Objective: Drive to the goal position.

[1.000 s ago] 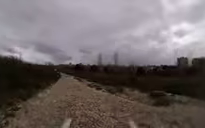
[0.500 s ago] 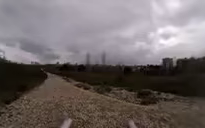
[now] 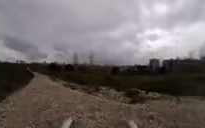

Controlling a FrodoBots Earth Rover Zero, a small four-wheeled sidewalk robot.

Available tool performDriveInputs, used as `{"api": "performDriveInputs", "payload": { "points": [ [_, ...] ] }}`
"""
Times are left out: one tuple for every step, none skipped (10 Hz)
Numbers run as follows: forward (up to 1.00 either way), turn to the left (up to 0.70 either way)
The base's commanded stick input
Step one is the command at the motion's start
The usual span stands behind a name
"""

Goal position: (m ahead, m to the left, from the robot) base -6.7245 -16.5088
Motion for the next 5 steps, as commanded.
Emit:
{"api": "performDriveInputs", "payload": {
  "points": [
    [0.0,-0.7],
    [0.0,-0.7],
    [0.0,-0.7],
    [0.0,-0.7],
    [0.0,-0.7]
  ]
}}
